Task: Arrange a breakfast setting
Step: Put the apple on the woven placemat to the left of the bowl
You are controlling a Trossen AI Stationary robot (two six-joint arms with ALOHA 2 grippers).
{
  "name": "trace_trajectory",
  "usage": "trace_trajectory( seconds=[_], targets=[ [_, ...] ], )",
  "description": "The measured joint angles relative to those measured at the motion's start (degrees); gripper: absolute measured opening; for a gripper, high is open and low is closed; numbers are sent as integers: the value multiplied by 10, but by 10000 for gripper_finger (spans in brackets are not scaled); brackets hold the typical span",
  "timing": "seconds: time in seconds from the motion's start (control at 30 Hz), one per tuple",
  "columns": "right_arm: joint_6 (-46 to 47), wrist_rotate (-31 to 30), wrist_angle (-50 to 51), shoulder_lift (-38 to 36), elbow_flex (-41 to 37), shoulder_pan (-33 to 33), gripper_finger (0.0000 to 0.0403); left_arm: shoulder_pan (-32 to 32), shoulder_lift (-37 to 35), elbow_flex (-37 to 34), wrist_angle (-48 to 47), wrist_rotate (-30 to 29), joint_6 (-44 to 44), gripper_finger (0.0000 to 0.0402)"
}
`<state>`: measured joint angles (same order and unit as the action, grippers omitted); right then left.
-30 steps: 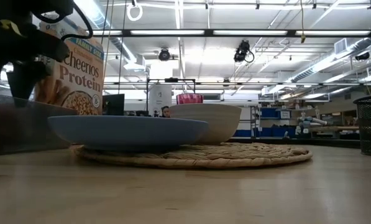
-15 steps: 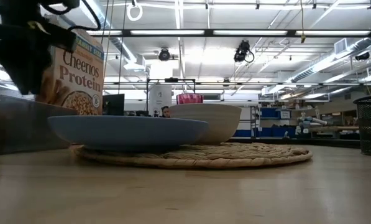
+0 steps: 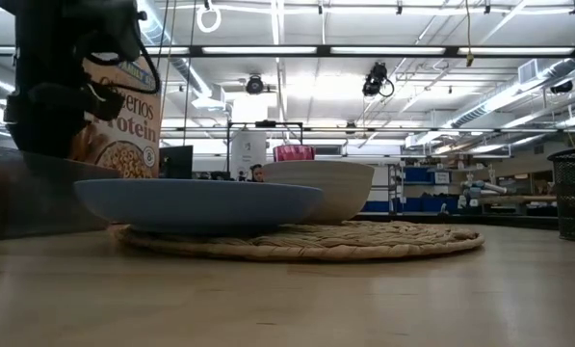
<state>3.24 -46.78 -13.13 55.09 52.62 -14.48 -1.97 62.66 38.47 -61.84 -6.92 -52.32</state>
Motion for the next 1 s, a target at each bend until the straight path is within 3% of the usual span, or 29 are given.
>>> trace_trajectory(
  seconds=[0.47, 1.0],
  targets=[
    [0, 4, 4, 0, 0, 0, 378, 6, 96, -1, 2, 42, -2, 233],
    [-4, 5, 4, 0, 0, 0, 378, 3, 97, -32, 31, 68, -27, 61]
  ],
)
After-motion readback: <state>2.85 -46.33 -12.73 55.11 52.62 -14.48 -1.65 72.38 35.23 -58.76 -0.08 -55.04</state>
